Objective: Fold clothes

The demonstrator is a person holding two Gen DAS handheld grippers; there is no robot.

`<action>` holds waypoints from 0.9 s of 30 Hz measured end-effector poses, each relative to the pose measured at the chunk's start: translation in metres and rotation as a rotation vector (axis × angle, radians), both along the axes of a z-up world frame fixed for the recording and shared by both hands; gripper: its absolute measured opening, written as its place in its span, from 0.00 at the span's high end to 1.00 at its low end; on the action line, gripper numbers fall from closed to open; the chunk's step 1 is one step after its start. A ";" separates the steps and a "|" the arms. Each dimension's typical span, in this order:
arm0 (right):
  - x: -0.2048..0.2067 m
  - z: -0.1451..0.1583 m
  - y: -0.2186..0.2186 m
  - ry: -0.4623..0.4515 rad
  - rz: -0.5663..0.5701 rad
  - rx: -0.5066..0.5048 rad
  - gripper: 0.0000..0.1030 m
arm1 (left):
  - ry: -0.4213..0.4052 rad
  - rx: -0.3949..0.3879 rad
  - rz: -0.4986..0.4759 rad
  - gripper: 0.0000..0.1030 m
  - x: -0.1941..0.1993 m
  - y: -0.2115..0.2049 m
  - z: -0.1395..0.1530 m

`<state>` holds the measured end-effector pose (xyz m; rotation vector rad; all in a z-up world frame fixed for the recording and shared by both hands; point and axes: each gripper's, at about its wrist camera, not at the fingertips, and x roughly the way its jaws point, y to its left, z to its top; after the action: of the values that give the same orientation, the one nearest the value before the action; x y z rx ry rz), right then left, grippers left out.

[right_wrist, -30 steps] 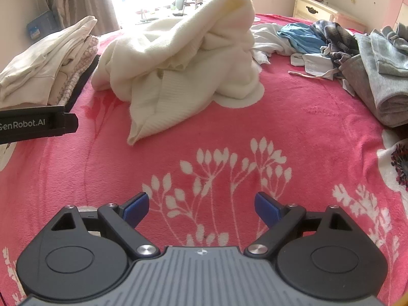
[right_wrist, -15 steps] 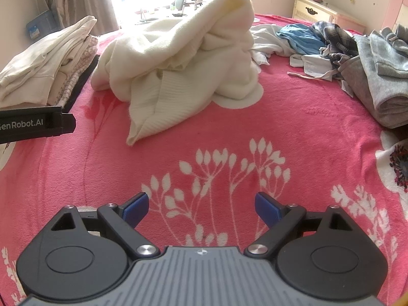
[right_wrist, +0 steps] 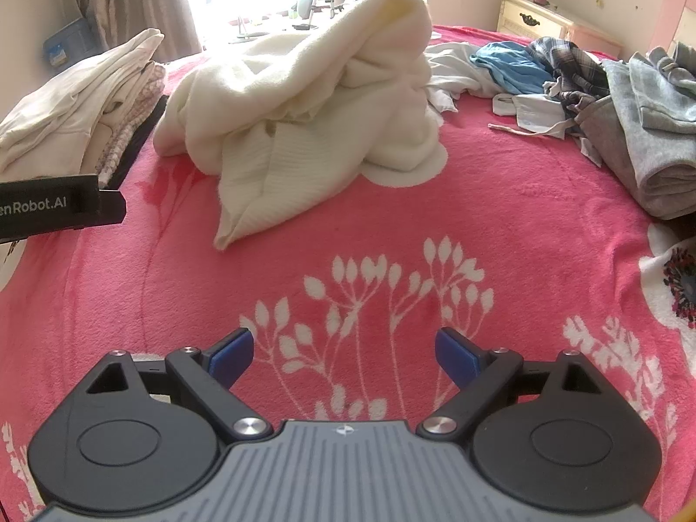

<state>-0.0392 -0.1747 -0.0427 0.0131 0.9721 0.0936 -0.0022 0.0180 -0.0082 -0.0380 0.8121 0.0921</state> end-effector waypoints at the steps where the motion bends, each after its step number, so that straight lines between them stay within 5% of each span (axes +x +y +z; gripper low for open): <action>1: 0.000 0.000 0.000 -0.001 -0.001 0.000 0.10 | -0.001 -0.004 0.000 0.00 0.000 0.000 0.000; 27: 0.002 0.010 -0.011 -0.055 -0.030 -0.009 0.10 | -0.020 0.021 0.005 0.00 0.012 0.004 0.003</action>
<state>-0.0370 -0.1854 -0.0325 0.0171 0.9173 0.0616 0.0094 0.0223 -0.0050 -0.0212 0.7909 0.1049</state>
